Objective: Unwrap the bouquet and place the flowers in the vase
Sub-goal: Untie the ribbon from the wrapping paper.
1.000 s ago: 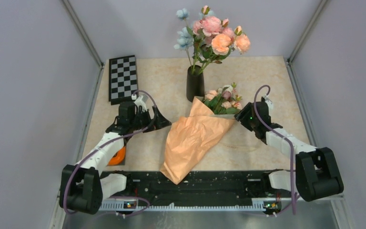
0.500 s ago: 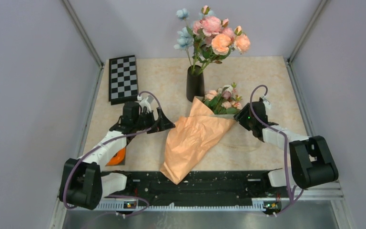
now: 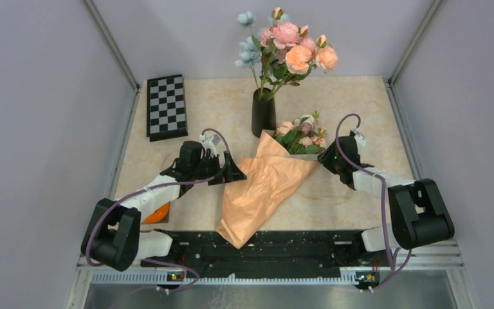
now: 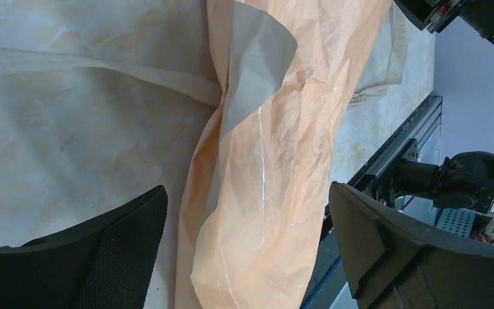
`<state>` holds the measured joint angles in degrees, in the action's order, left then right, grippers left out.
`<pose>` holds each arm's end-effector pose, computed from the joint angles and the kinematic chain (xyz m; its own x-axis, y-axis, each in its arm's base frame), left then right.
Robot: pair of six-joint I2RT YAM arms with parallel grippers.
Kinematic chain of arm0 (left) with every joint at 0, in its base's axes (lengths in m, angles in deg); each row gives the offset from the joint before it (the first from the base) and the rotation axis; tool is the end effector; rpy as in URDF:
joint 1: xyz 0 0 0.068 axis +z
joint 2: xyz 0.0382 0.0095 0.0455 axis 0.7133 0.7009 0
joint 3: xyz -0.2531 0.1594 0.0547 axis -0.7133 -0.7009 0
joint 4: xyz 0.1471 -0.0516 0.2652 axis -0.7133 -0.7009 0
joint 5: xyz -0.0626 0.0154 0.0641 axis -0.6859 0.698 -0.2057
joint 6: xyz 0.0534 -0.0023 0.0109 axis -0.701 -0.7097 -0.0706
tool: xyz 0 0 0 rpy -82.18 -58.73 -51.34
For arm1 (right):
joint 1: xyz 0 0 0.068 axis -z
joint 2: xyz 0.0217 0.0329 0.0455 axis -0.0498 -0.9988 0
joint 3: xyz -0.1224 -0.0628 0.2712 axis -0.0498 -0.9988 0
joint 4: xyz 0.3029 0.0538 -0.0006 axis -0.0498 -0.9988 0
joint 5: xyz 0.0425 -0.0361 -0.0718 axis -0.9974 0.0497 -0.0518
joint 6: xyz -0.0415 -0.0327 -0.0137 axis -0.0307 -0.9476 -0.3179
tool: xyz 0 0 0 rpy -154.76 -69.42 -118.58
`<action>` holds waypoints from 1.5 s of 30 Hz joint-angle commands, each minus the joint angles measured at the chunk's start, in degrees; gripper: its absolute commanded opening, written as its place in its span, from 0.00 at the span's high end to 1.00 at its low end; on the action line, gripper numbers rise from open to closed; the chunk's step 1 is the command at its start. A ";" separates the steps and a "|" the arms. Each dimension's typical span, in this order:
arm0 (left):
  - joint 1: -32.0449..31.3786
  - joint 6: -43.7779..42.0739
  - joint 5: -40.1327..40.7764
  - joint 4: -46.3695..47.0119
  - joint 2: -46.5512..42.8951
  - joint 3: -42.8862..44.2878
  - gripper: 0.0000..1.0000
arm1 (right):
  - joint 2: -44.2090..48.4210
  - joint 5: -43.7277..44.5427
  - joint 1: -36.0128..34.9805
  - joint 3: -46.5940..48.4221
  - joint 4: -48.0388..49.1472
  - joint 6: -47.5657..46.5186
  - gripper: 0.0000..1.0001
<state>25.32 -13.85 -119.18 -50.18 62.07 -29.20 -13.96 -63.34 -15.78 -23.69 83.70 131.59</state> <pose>0.2508 -0.1136 0.1839 -0.8759 -0.1657 -0.4531 0.2461 0.6544 -0.7150 0.2839 0.0598 0.1495 -0.5183 0.6306 -0.5777 0.3922 0.7756 0.4947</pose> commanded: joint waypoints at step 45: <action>-3.02 1.35 6.11 6.47 8.15 2.77 0.84 | 7.50 1.94 9.17 3.12 -4.98 -9.79 0.83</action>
<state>22.52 -12.21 -113.19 -46.59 69.37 -28.57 -9.39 -61.96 -8.15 -22.59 83.46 127.98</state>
